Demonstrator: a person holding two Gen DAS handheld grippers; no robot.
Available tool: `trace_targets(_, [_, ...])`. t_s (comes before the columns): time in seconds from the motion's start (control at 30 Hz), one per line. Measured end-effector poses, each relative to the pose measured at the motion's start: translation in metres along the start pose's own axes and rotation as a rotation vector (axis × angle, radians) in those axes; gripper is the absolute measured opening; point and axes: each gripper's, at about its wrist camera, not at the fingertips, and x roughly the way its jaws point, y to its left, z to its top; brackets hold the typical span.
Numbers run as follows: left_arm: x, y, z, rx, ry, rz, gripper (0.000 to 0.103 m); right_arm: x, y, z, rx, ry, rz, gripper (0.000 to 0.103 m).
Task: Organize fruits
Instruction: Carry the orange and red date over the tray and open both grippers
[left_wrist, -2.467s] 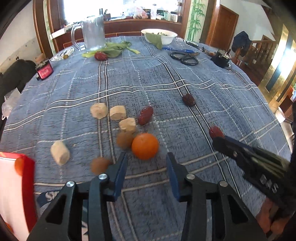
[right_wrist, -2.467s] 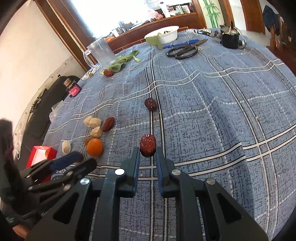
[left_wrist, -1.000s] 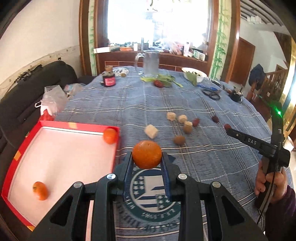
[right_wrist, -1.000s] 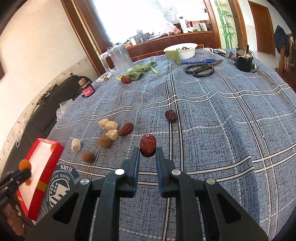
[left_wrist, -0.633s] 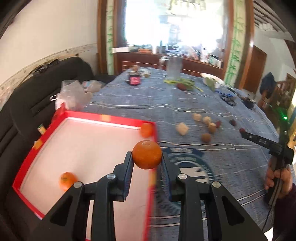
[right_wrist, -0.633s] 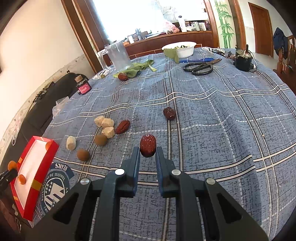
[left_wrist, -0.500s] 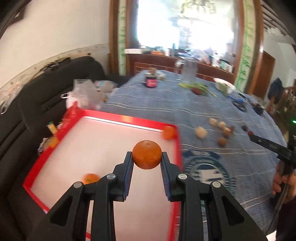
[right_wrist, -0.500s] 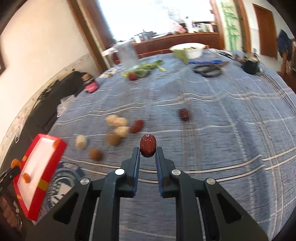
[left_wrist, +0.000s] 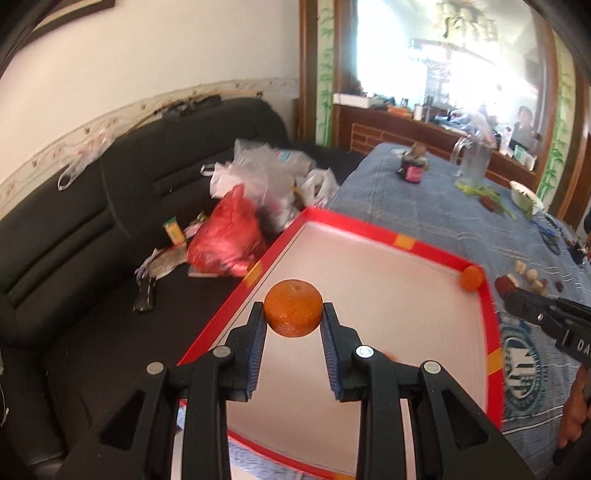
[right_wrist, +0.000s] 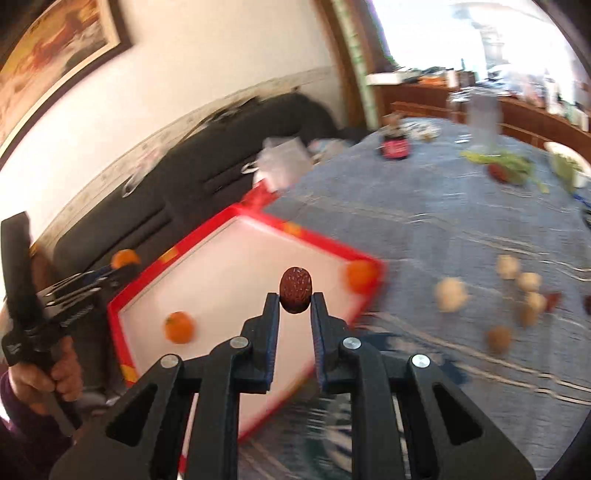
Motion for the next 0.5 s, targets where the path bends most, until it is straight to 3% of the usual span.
trace_targets(0.33, [0.018, 0.005, -0.017, 0.014, 0.067, 0.005, 0.029, 0.043, 0.034, -0.029, -0.067, 0.147, 0.029, 0.019])
trace_targets(0.5, [0.026, -0.003, -0.023, 0.055, 0.085, 0.056, 0.029, 0.052, 0.035, -0.037, -0.080, 0.185, 0.010, 0.019])
